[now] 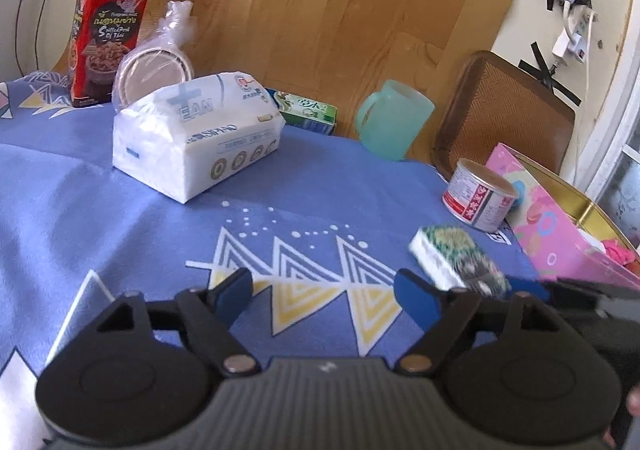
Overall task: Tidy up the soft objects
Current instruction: 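Grasp the green VIRJOY tissue pack with the right gripper, then release the tissue pack from the right gripper while the left gripper grasps it, then drop the tissue pack into the pink tin with the left gripper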
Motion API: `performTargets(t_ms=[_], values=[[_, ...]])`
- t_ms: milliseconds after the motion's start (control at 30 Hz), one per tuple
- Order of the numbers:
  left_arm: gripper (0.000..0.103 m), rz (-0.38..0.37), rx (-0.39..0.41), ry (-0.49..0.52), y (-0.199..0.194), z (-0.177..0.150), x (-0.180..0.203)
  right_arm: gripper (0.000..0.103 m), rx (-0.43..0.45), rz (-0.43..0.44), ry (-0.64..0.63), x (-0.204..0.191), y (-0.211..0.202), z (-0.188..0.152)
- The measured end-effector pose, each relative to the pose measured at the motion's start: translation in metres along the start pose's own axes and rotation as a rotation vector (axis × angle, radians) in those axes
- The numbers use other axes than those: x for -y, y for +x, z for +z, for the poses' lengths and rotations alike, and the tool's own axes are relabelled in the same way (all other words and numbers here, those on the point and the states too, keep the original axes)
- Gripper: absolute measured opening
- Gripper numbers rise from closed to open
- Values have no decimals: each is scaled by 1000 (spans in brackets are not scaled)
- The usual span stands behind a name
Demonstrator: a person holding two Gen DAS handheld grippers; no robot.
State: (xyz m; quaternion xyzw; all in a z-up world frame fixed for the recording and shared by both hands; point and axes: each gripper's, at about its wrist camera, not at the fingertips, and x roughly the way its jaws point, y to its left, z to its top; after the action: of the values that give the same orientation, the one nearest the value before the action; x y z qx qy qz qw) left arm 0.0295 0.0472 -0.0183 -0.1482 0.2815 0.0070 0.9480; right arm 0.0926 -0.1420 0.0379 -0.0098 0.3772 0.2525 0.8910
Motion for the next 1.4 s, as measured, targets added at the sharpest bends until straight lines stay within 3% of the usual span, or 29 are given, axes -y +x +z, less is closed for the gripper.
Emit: performTargets(t_ms=[167,300,433,600,667,733,900,1033,1200,1267,1300,1400], values=[[83,1,-3,11,0,0,2,56,11,24,-55,-18,-36,-24],[84,-44,-18,-42,-4,2,-4,62,16,25,-63,-21,-52,-42],[68,-129,-57,-85,-17,2,2,65,23,32,-86,-21,-54,-45],[65,-192,-133,24,-16,-9,45,73,30,66,-74,-23,-53,-47],[47,-223,-198,52,-3,-14,58,59,38,82,-80,-22,-55,-50],[39,-237,-197,79,0,-17,70,55,47,96,-92,-22,-58,-52],[39,-286,-161,144,-4,4,108,54,151,50,-64,-7,-80,-54],[37,-336,-107,247,-2,24,162,54,263,-18,1,25,-103,-43],[39,-396,-94,355,31,44,235,55,343,-137,64,78,-119,-28],[55,-371,-98,380,51,49,258,55,349,-172,113,104,-115,-20],[61,-323,-81,408,63,51,270,57,348,-199,134,117,-108,-14],[65,-198,-59,437,84,51,286,64,325,-324,188,150,-79,-1]])
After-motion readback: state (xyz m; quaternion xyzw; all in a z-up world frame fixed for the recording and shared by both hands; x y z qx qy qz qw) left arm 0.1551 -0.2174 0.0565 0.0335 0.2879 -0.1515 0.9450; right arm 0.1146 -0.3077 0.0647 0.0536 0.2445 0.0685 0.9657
